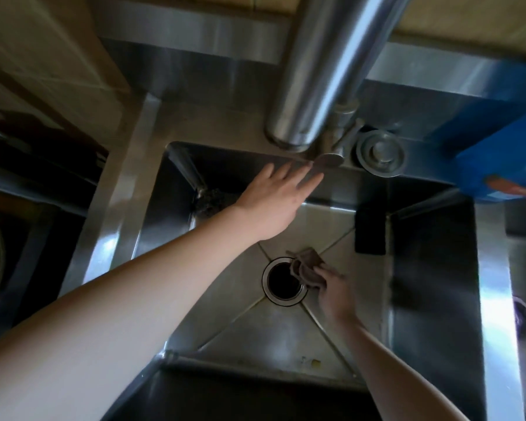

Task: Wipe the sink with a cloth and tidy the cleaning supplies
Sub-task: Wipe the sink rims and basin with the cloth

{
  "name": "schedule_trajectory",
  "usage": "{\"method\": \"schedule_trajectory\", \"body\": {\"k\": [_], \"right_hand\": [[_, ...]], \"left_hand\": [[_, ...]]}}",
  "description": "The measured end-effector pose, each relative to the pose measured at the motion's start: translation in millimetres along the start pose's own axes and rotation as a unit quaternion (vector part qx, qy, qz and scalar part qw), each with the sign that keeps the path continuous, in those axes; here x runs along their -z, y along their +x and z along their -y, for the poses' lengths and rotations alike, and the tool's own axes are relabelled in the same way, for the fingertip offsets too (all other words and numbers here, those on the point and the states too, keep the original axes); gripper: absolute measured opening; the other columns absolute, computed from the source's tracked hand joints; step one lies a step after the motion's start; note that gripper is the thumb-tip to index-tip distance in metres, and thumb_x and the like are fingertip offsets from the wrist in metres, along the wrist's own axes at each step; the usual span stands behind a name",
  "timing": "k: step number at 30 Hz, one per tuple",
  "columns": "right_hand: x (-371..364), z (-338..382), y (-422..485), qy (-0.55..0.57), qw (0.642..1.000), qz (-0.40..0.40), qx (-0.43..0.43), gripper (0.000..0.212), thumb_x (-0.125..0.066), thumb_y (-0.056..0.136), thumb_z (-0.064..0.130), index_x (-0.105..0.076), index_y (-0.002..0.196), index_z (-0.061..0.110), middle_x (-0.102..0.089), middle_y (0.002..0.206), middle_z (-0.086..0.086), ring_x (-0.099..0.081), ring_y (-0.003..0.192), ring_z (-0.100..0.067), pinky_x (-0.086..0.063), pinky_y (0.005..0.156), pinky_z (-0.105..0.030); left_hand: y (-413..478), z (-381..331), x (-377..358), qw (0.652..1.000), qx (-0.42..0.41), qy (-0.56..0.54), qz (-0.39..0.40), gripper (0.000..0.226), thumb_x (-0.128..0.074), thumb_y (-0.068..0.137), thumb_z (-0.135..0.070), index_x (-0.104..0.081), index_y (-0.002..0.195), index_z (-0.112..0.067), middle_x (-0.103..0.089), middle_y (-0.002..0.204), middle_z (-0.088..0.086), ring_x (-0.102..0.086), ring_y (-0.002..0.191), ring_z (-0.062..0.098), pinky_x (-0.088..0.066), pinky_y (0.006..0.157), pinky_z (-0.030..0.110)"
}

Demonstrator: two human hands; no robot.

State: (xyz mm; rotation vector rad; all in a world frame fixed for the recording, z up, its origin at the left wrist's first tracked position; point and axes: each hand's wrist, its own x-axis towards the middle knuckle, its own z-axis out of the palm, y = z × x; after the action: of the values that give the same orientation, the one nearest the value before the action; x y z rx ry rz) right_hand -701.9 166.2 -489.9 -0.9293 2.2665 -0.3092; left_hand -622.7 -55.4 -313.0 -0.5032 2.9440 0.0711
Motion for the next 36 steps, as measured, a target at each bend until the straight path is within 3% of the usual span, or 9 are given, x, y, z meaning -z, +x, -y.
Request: {"method": "schedule_trajectory", "body": {"k": [6,10,14,18,21,25,29,34,36], "right_hand": [[1.6,-19.0,-38.4,0.104,0.977,-0.116,-0.148,0.048,-0.049,0.081,-0.013,-0.064,0.121,0.008,-0.065,0.119,-0.01,-0.06,0.108,-0.026,-0.044,0.095,-0.026],[16.4,-25.1,-39.0,0.262,0.884,-0.222,-0.317,0.045,-0.047,0.083,-0.013,-0.061,0.123,0.003,-0.063,0.123,-0.018,-0.057,0.115,-0.03,-0.041,0.097,-0.027],[28.3,-23.6,-26.3,0.332,0.813,-0.29,-0.379,0.043,-0.053,0.085,-0.009,-0.057,0.127,0.001,-0.06,0.125,-0.021,-0.056,0.116,-0.033,-0.038,0.089,-0.02],[13.3,-10.8,-21.9,0.197,0.895,-0.212,-0.339,0.049,-0.049,0.086,-0.004,-0.055,0.132,0.012,-0.061,0.125,-0.014,-0.056,0.115,-0.032,-0.043,0.094,-0.03],[-7.4,4.7,-24.3,0.029,0.971,-0.106,-0.21,0.051,-0.045,0.088,0.001,-0.05,0.135,0.022,-0.059,0.127,-0.004,-0.054,0.113,-0.024,-0.04,0.097,-0.029],[-28.0,3.9,-35.2,0.013,0.993,-0.045,-0.111,0.052,-0.043,0.093,0.005,-0.044,0.139,0.027,-0.041,0.145,0.006,-0.039,0.123,-0.019,-0.038,0.098,-0.022],[-19.1,-21.1,-44.7,0.087,0.971,-0.135,-0.177,0.053,-0.049,0.085,-0.001,-0.054,0.133,0.021,-0.053,0.135,0.003,-0.049,0.113,-0.022,-0.044,0.094,-0.026],[10.5,-48.7,-35.7,0.231,0.85,-0.281,-0.38,0.042,-0.053,0.084,-0.002,-0.061,0.124,0.008,-0.062,0.122,-0.02,-0.056,0.114,-0.038,-0.043,0.097,-0.036],[15.9,-45.1,-27.2,0.253,0.828,-0.29,-0.409,0.041,-0.052,0.085,0.001,-0.06,0.125,0.009,-0.062,0.121,-0.021,-0.056,0.113,-0.038,-0.044,0.094,-0.036]], "left_hand": [[7.5,-3.7,-2.2,1.0,0.013,0.009,0.018,0.07,-0.048,0.091,-0.02,-0.008,0.149,-0.018,-0.015,0.155,0.01,-0.023,0.137,0.031,-0.024,0.108,0.046],[13.1,-8.4,0.1,1.0,-0.002,0.023,0.009,0.071,-0.051,0.088,-0.021,-0.013,0.148,-0.016,-0.026,0.149,0.011,-0.031,0.13,0.031,-0.029,0.104,0.044],[23.2,-16.4,-0.1,0.999,-0.04,-0.003,0.004,0.07,-0.05,0.089,-0.02,-0.012,0.148,-0.016,-0.018,0.155,0.01,-0.028,0.135,0.029,-0.026,0.109,0.043],[31.6,-32.0,-3.5,0.996,-0.078,-0.038,0.009,0.071,-0.049,0.091,-0.016,-0.009,0.149,-0.015,-0.007,0.158,0.007,-0.013,0.143,0.024,-0.017,0.116,0.04],[39.6,-39.7,-6.8,0.996,-0.075,-0.036,0.015,0.072,-0.048,0.091,-0.016,-0.005,0.149,-0.016,-0.003,0.158,0.007,-0.008,0.144,0.024,-0.011,0.116,0.039],[46.1,-42.9,-8.8,0.997,-0.07,-0.022,0.022,0.073,-0.048,0.091,-0.019,-0.004,0.149,-0.017,-0.002,0.158,0.008,-0.006,0.144,0.024,-0.01,0.115,0.04],[48.6,-48.1,-6.8,0.996,-0.079,-0.031,0.015,0.071,-0.048,0.092,-0.02,-0.004,0.149,-0.019,-0.002,0.158,0.006,-0.004,0.145,0.022,-0.009,0.115,0.04],[50.3,-48.4,-5.1,0.996,-0.077,-0.04,0.011,0.069,-0.047,0.093,-0.02,-0.005,0.149,-0.019,-0.003,0.158,0.005,-0.005,0.145,0.021,-0.01,0.115,0.04],[49.0,-46.9,-5.4,0.996,-0.077,-0.041,0.003,0.068,-0.047,0.093,-0.02,-0.008,0.149,-0.018,-0.004,0.158,0.006,-0.006,0.145,0.021,-0.011,0.115,0.039]]}}
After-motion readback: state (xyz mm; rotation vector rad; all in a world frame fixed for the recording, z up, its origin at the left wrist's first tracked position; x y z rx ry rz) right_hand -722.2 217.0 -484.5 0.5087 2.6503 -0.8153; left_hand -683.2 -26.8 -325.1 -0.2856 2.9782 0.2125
